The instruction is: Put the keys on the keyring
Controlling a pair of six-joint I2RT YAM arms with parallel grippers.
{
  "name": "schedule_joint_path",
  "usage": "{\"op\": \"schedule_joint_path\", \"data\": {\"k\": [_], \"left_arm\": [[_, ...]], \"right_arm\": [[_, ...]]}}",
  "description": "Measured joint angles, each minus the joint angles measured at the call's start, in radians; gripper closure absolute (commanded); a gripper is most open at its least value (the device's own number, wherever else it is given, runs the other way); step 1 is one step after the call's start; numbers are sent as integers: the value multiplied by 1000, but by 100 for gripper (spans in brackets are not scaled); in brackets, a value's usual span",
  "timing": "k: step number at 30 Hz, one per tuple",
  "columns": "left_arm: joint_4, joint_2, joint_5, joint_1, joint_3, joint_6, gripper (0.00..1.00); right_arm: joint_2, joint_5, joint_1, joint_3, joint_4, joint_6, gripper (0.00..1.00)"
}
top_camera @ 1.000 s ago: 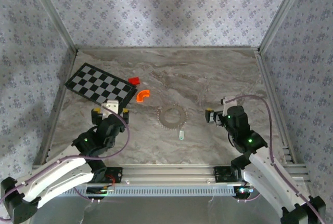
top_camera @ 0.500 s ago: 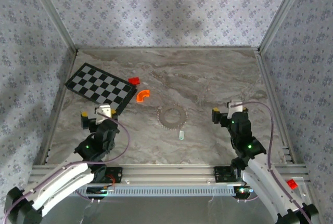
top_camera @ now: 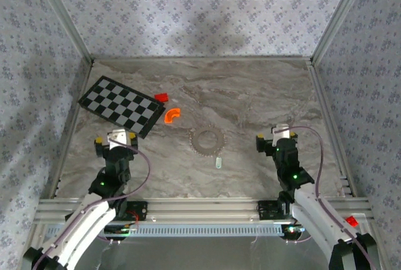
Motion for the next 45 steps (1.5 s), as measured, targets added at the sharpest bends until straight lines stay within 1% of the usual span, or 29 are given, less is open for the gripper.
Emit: {"op": "schedule_joint_path", "data": {"k": [6,9,11,15,17,22,27,30,35,45], "left_arm": [[111,231,44,64,4,0,0],[167,317,68,100,20,0,0],[204,361,86,134,37,-5,0],[261,423,147,242,67,-42,0],[283,441,167,274,68,-58,1],[335,490,201,280,68,-72,0],[389,587,211,283,99,-72,1],[433,636,213,283,119,-71,0],[512,691,216,283,127,-63,1],[678,803,243,284,130,-26,0]], "right_arm": [[19,13,-10,-12,98,-5,1],[60,19,-16,-21,153,-6,1],[111,23,-26,-21,201,-11,1],[270,26,-44,-16,311,-25,0],[329,26,-44,-16,346,-32,1],[417,18,-62,-11,451,-39,0],[521,19,-70,10,568,-47,0],[555,26,-80,10,620,-47,0],[570,32,-87,15,662,-51,0],[715,30,-136,82,740,-66,0]]}}
